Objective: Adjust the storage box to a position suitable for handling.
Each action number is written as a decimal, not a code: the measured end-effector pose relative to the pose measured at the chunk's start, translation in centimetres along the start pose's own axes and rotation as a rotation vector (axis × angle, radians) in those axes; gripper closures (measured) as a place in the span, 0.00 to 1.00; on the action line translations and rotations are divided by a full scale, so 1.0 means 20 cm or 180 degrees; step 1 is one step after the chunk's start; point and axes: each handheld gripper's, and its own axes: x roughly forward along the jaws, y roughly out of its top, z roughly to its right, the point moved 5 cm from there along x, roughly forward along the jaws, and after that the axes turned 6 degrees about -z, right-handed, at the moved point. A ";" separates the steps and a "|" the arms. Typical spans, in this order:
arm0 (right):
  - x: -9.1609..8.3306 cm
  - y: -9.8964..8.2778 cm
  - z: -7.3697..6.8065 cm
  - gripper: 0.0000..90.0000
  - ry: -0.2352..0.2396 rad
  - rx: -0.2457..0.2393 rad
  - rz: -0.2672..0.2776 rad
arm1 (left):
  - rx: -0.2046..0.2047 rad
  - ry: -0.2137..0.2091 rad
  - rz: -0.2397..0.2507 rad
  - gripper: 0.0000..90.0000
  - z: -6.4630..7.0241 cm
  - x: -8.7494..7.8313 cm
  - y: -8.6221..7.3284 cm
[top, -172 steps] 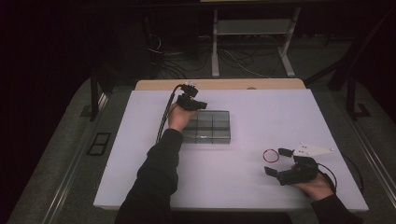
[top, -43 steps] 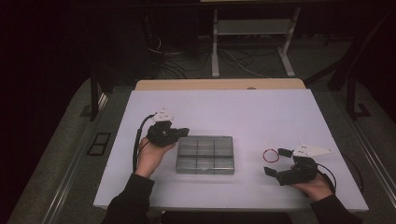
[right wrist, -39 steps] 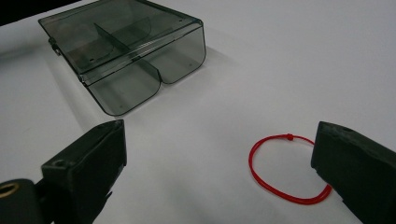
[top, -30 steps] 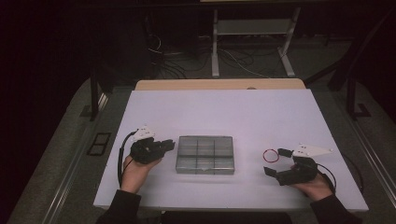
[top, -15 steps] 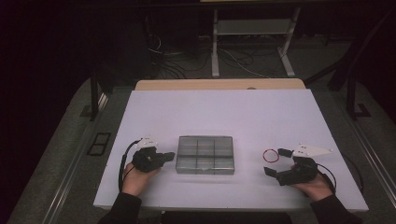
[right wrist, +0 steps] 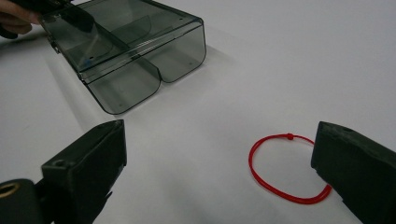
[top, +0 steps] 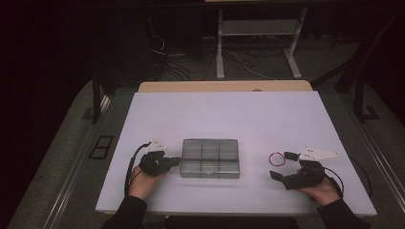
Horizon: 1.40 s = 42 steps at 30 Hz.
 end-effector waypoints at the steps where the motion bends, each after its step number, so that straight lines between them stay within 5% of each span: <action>1: 0.00 0.00 0.00 0.03 -0.0001 0.0001 0.0000 | 0.0020 -0.0004 -0.0013 1.00 0.00 0.00 0.00; 19: 0.00 0.00 0.00 0.03 0.0002 -0.0015 -0.0001 | 0.0028 0.0049 0.0008 1.00 0.01 0.01 0.02; 42: 0.01 0.00 0.00 0.03 0.0014 -0.0017 -0.0008 | 0.0136 -0.0113 -0.0001 1.00 0.12 0.11 0.10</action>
